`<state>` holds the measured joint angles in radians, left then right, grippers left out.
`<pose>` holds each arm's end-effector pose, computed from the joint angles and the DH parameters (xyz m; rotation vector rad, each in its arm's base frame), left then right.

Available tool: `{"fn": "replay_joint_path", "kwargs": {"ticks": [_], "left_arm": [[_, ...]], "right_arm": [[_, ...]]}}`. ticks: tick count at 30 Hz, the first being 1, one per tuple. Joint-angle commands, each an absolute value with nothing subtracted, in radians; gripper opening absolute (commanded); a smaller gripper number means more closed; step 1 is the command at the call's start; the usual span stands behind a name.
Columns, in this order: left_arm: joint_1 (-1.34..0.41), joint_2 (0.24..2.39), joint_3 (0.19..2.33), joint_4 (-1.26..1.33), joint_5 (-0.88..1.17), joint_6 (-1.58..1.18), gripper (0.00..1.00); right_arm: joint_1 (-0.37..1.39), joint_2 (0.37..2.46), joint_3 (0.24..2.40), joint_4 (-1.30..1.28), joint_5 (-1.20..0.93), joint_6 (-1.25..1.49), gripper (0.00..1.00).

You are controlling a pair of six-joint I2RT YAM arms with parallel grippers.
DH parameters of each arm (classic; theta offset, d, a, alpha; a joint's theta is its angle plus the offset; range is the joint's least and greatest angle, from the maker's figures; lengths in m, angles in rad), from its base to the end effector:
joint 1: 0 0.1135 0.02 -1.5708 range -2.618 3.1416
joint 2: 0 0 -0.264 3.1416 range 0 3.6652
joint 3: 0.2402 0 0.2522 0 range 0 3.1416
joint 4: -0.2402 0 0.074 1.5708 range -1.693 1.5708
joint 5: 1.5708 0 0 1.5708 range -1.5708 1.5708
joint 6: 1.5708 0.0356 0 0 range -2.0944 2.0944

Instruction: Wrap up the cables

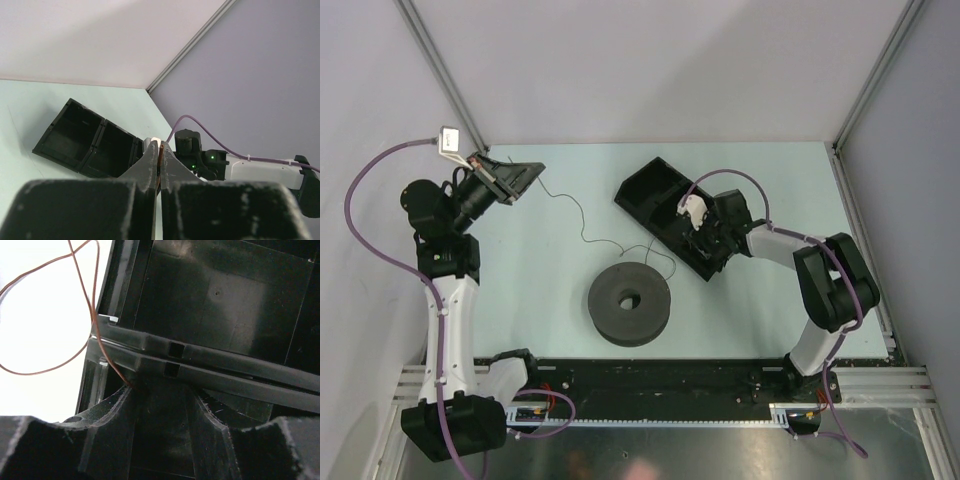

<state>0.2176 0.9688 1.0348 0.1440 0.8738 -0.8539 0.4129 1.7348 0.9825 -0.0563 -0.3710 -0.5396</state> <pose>0.2067 0.0178 0.4273 -0.0190 1.5345 -1.1034 0.3218 0.1551 0.1729 -1.2262 1.9942 0.3780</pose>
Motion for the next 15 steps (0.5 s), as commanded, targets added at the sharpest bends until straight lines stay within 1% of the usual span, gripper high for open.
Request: {"fn": "replay_joint_path", "kwargs": {"ticks": [1,3,5,6,9,10,12,15], "left_arm": [[0.227,0.963,1.041,0.157,0.862,-0.829,0.00],[0.226,0.968,1.040,0.156,0.857,-0.832,0.00],[0.227,0.969,1.036,0.156,0.854,-0.832,0.00],[0.226,0.971,1.033,0.156,0.852,-0.832,0.00],[0.226,0.972,1.031,0.156,0.847,-0.834,0.00],[0.226,0.973,1.032,0.155,0.845,-0.832,0.00],[0.227,0.976,1.041,0.141,0.840,-0.817,0.00],[0.228,0.988,1.075,0.072,0.802,-0.756,0.00]], "right_arm": [[0.416,1.745,1.012,0.025,-0.358,-0.565,0.46],[0.418,1.746,1.012,0.035,-0.358,-0.567,0.43],[0.419,1.740,1.011,0.037,-0.366,-0.564,0.36],[0.420,1.736,1.012,0.038,-0.369,-0.561,0.30],[0.419,1.722,1.012,0.022,-0.374,-0.561,0.07],[0.417,1.713,1.011,0.013,-0.370,-0.567,0.03],[0.405,1.678,1.012,-0.037,-0.371,-0.577,0.01],[0.369,1.579,1.012,-0.102,-0.379,-0.584,0.00]]}}
